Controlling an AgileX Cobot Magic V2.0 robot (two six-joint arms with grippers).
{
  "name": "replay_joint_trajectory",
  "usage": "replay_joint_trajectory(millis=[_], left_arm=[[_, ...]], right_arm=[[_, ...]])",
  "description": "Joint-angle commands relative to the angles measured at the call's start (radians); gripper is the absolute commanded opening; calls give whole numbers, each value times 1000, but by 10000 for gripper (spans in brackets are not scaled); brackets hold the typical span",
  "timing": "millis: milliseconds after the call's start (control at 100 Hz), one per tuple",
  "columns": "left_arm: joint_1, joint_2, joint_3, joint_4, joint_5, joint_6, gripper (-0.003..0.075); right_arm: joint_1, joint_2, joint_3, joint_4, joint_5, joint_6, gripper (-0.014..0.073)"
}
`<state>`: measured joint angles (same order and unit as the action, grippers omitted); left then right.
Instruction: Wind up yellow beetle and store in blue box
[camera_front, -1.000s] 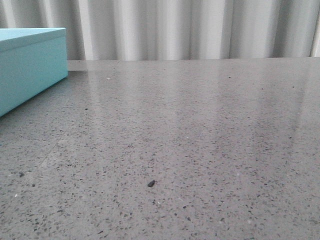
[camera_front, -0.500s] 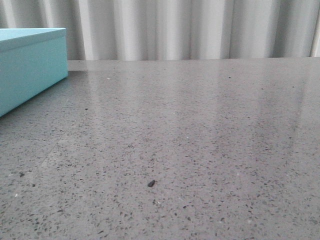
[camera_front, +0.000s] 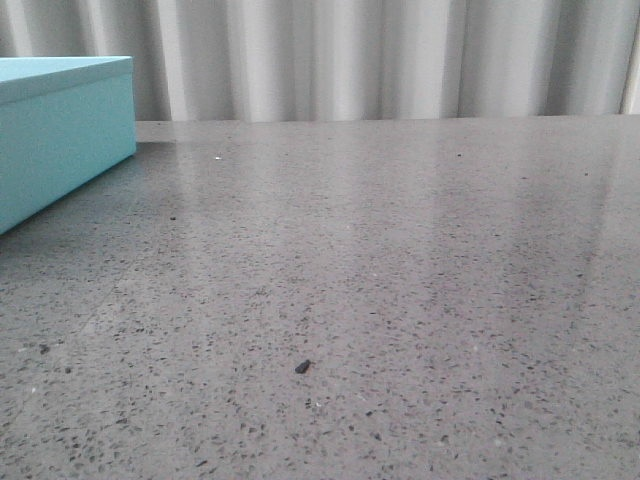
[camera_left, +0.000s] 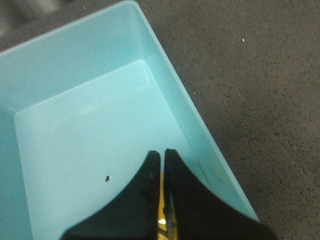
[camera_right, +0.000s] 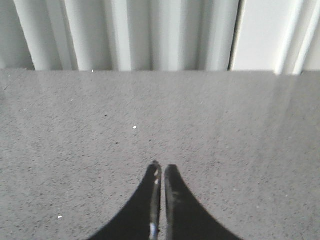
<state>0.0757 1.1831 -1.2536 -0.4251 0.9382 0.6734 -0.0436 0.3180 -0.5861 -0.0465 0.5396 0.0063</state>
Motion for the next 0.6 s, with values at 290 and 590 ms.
replay_joint_trajectory(millis=[290,590], left_arm=[[2,-376,337,-116,-398,-9,-21],[2,-645,590,-152,-530,-3,-21]], right_arm=[[1,-148,196,-58,-285,-6,-43],[1,-168,243,-58,-290,-6,-43]])
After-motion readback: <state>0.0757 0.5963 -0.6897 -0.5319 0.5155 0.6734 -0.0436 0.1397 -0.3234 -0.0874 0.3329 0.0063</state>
